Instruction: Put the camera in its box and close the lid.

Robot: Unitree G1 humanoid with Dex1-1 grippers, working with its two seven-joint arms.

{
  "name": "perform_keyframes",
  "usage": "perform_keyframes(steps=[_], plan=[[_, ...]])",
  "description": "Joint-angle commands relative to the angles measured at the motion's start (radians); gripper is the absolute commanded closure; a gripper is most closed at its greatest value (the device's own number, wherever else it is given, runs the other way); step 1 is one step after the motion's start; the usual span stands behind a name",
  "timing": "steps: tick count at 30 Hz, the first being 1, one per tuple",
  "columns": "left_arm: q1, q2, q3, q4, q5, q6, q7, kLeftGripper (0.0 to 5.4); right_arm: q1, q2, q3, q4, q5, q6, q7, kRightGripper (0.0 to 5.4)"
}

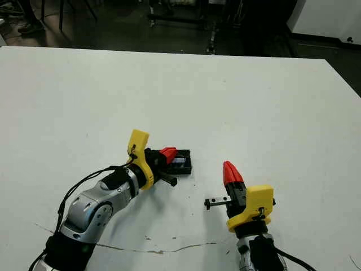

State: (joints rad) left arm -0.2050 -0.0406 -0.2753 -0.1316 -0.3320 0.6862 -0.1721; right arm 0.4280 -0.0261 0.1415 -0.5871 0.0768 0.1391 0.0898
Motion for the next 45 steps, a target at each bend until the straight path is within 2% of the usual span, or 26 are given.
perform_keyframes(steps=[1,7,13,16,19,22,28,29,33,37,45], plan=[[0.09,0.031,-0.042,0.074,0.033,0.08,-0.003,5.39,0.004,-0.005,-0.002,0.011,-0.001,-0.01,-0.001,5.4],[0.136,0.059,0.023,-0.072,-0.015,0.085,-0.019,5.39,0.007,-0.005,-0.004,0.005,0.008,-0.003,0.001,5.4],[0.181,0.113,0.135,-0.25,-0.086,0.076,-0.052,5.39,0.005,-0.01,-0.008,-0.005,0.0,0.0,-0.002,5.4],[0.208,0.137,0.215,-0.324,-0.112,0.003,-0.078,5.39,-0.004,-0.012,-0.017,-0.016,-0.011,0.002,-0.011,5.4],[0.222,0.16,0.302,-0.341,-0.128,-0.108,-0.117,5.39,-0.022,-0.013,-0.04,-0.021,0.003,-0.006,-0.009,5.4],[0.232,0.166,0.36,-0.329,-0.097,-0.241,-0.118,5.39,-0.052,-0.013,-0.074,-0.023,0.021,-0.003,-0.008,5.4],[0.251,0.144,0.433,-0.324,-0.073,-0.331,-0.04,5.39,-0.129,-0.021,-0.144,-0.025,0.023,0.03,-0.026,5.4],[0.257,0.139,0.439,-0.309,-0.063,-0.375,-0.042,5.39,-0.144,-0.022,-0.155,-0.024,0.024,0.031,-0.027,5.4],[0.283,0.118,0.448,-0.256,0.0,-0.542,-0.032,5.39,-0.195,-0.024,-0.189,-0.009,0.02,0.028,-0.04,5.4],[0.304,0.067,0.456,-0.191,0.019,-0.705,-0.025,5.39,-0.243,-0.023,-0.214,0.026,0.008,0.022,-0.056,5.4],[0.353,0.007,0.414,-0.144,0.1,-0.851,0.031,5.39,-0.26,-0.006,-0.212,0.064,-0.009,0.015,-0.083,5.4]])
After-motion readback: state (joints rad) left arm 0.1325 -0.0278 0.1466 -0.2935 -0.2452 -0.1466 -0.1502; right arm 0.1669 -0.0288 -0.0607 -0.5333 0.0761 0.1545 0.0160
